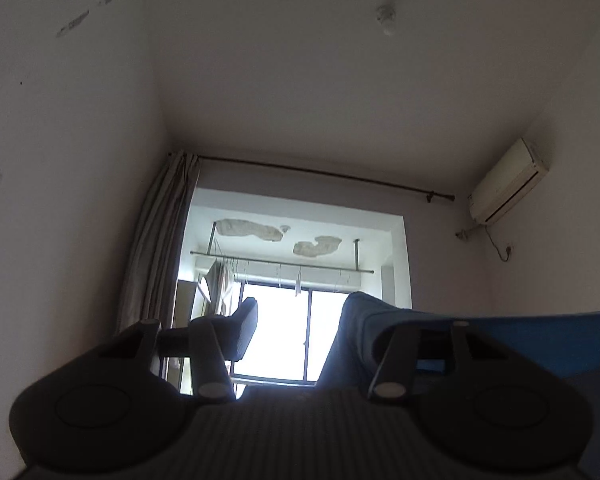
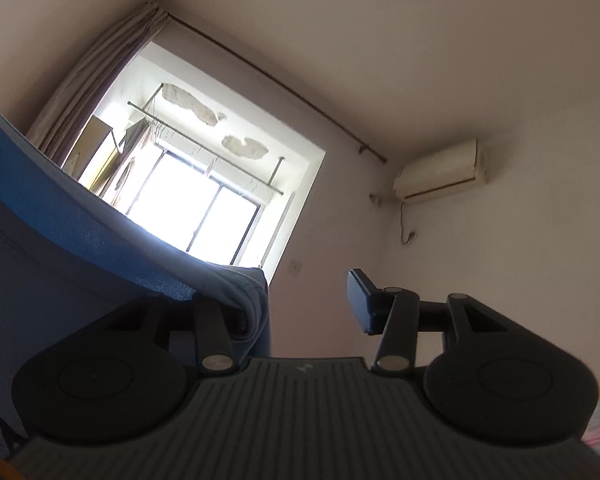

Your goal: Fold clothes

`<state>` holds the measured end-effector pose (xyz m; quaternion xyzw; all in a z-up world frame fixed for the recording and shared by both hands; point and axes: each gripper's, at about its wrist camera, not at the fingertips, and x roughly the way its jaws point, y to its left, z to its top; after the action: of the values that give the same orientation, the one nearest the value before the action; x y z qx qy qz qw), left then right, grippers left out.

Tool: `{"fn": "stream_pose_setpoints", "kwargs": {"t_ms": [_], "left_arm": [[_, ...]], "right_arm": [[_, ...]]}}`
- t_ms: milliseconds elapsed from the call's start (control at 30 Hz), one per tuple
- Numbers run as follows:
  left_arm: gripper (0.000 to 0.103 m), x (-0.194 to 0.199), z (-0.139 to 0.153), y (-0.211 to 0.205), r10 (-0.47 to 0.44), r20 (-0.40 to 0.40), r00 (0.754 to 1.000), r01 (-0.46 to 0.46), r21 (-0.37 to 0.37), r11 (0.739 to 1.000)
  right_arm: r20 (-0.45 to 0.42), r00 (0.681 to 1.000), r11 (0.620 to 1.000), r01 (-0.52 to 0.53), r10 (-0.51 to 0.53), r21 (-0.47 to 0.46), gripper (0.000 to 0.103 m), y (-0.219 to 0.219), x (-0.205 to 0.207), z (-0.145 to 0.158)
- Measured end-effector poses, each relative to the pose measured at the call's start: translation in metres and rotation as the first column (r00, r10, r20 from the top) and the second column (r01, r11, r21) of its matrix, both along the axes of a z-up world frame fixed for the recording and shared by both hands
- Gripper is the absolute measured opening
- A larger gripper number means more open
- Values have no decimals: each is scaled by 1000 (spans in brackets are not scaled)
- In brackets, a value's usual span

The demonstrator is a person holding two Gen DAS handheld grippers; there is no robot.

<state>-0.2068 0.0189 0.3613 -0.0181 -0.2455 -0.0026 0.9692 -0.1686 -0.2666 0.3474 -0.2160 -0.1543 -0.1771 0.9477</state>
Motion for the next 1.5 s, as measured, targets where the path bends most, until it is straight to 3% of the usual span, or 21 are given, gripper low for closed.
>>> {"fn": "stream_pose_setpoints", "kwargs": {"t_ms": [200,433,533,700,867,1067,1300,1400,1467,1500], "left_arm": [[54,-16,-4,-15,-12,-2,1000,13,46,999],[57,-35,-9,-33,-27,-5,1000,27,100,995],[57,-8,-24,-44,-41,-59,997,47,111,993],[57,74,-56,-57,-16,-160,987,34,112,993],[57,188,-104,-63,40,-318,947,-2,119,993],[57,314,-177,-49,154,-468,870,-74,185,980],[57,464,-262,-52,285,-591,755,-137,284,949],[59,509,-319,-57,316,-673,668,-135,308,942],[59,532,-367,-65,334,-754,566,-85,349,933],[62,539,-393,-68,341,-794,503,-50,368,929]], "right_arm": [[26,1000,1000,15,-15,-21,51,-1,-38,5],[21,999,1000,25,-25,-3,54,-14,-39,-13],[-13,999,999,37,-37,3,54,-22,-13,-21],[-113,993,999,45,-44,4,54,-29,60,-50],[-240,969,998,49,-56,-37,54,-28,160,-89],[-408,913,999,18,-29,-32,54,-24,302,-153],[-569,821,999,22,-41,-40,54,-15,465,-249],[-654,756,999,28,-37,-24,54,-13,521,-302],[-724,690,999,37,-26,-1,54,-10,549,-346],[-772,635,999,39,-11,18,54,-9,560,-371]]}}
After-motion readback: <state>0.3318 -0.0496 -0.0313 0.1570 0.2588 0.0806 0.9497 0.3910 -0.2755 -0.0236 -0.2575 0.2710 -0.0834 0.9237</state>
